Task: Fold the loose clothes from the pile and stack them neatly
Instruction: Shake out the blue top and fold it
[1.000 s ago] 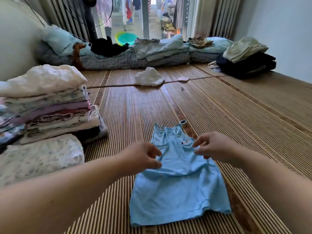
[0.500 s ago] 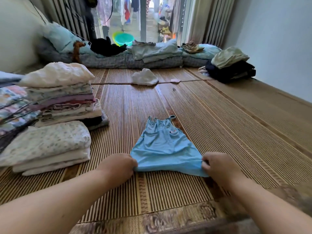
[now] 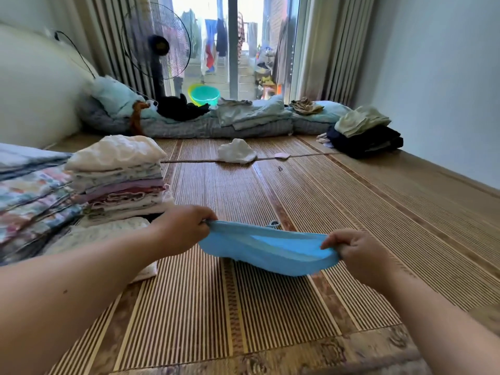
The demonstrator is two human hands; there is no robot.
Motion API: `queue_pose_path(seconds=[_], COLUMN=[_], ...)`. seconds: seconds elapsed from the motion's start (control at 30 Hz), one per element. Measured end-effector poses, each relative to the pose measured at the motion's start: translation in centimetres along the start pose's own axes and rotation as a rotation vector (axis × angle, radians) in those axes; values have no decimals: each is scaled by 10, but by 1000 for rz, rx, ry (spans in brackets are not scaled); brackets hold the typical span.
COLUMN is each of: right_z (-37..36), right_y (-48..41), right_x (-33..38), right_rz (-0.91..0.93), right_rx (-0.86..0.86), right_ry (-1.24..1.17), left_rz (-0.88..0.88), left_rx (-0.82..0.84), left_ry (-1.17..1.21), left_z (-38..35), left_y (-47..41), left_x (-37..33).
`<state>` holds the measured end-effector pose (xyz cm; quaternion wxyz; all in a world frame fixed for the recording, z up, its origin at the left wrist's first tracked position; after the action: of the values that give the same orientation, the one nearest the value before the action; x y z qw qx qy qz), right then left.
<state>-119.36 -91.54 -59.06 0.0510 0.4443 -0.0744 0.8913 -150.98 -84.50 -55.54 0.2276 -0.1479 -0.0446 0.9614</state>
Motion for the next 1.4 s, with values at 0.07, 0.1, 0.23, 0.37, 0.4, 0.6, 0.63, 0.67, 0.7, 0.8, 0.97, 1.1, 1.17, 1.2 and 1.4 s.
queue_pose_path(seconds=[0.07,0.1,0.23,0.37,0.4,0.6,0.63,0.67,0.7,0.8,0.97,1.1,1.17,1.2,1.4], right_z=[10,13,6,32,47,92,92,92,93,96,78,50,42,39,48], right_y=[5,10,27,30,26,-8,-15,-20,-25,-47,-93,-127,-141,-146,-155], right_x=[16,26,39,59,65,117,123,129,133,132,112,100,94,94,102], right_rz=[124,208,438,548,484,269,271,276,277,205,-66,-204,-216,-206,26], right_rx=[-15,7,214,-109,-210,-233,-190,-168,-164,-173,-243,-183,-186,-188,-315], right_ry=[154,251,754,545,441,-73,-74,-44,-15,-51,-274,-560,-653,-680,-803], left_rz=[15,15,-16,-65,-60,-46,-51,-55,-57,-46,162,327,360,365,196], left_rx=[-22,-29,-68,-115,-136,-261,-293,-318,-326,-303,-351,-408,-459,-489,-688], left_ry=[-15,-13,-17,-82,-79,-37,-46,-63,-87,-156,165,552,669,699,491], left_z=[13,19,49,78,86,125,130,134,137,138,125,101,95,94,114], left_y=[0,-1,-5,-4,-3,-5,-7,-9,-12,-27,-60,-90,-105,-112,-124], left_x=[4,4,-4,-14,-14,-11,-11,-10,-10,-5,18,31,33,33,18])
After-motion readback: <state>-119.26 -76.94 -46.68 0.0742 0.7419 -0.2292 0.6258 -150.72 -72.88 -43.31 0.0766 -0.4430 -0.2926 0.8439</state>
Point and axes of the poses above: each hand's wrist, its own y-axis away from the middle knuckle, its own z-axis out of the back of the hand, x = y × z, the point moved 6 cm from there along -y, towards the middle knuckle, and after that the axes turned 5 degrees about -z, right-handed, at the moved point
